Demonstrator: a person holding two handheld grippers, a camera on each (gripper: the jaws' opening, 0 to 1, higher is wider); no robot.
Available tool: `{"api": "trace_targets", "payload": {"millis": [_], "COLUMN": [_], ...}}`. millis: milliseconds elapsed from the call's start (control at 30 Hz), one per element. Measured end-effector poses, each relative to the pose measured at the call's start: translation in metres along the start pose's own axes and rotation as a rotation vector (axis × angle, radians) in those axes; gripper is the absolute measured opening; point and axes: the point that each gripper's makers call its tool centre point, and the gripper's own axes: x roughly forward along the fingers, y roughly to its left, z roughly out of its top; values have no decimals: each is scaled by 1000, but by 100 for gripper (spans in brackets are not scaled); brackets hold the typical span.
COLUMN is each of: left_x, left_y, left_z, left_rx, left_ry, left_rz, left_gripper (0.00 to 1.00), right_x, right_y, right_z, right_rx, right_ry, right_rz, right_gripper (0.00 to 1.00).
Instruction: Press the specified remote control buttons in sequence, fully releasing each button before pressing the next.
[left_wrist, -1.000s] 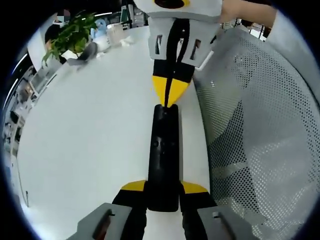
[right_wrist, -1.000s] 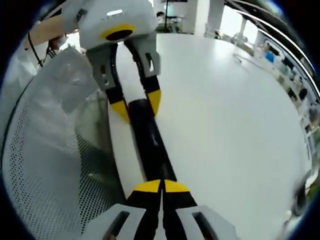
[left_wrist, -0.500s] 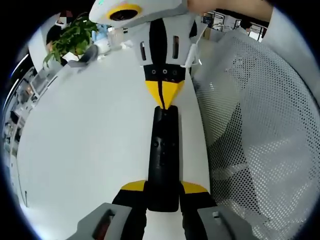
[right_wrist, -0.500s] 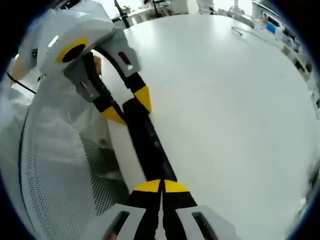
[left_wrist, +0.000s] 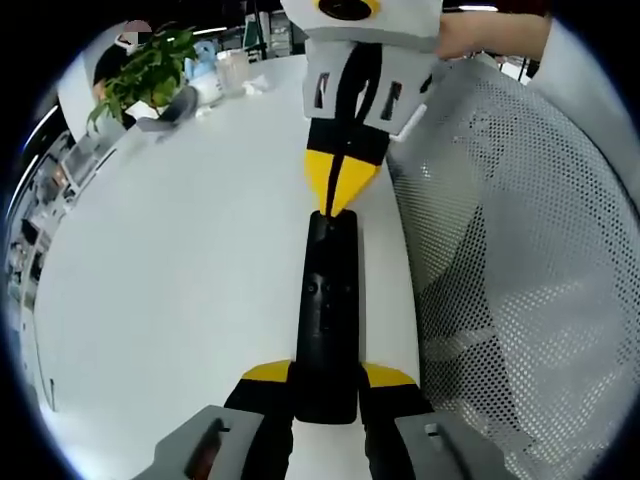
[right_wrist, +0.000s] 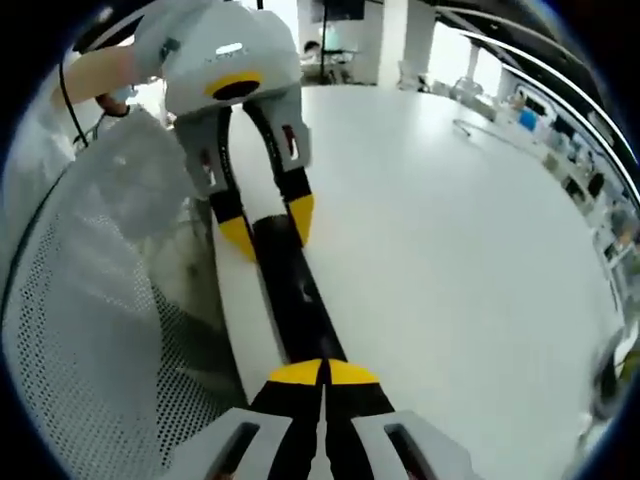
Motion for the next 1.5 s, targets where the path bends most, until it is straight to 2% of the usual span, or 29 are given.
{"api": "trace_targets", "payload": {"millis": [233,467,667,767,900,1033,1100,1133,1333,1400,1500], "left_x": [0,1,1,1,1,1,1,1,1,1,1], "left_y": [0,0,0,0,0,0,-1,-1,-1,-1,-1], "left_z": [0,0,0,0,0,0,0,0,0,0,0], "left_rx": [-3,-2,1,3,2,2,9,14,21,21,17], "left_ry": [-1,1,6,8,7,8,12,14,31,33,34], "left_rz": [-1,-2,-4,-5,-4,-4,-5,-7,-17,-17,-16], "left_gripper": [25,25,25,25,25,25,25,25,25,24,24], "right_x": [5,6,7,8,8,8,8,8,7,7,5], "right_y": [7,6,6,6,7,6,5,5,5,5,5], "right_z": [0,-1,0,-1,-1,-2,-1,-1,-2,-1,1], "right_rx": [-25,-37,-87,-157,-211,-224,-199,-163,-112,-89,-18], "right_ry": [33,54,108,153,181,188,190,189,144,99,-18], "right_rz": [54,44,52,63,62,74,88,92,97,86,68], "right_gripper": [0,0,0,0,0,0,0,0,0,0,0]}}
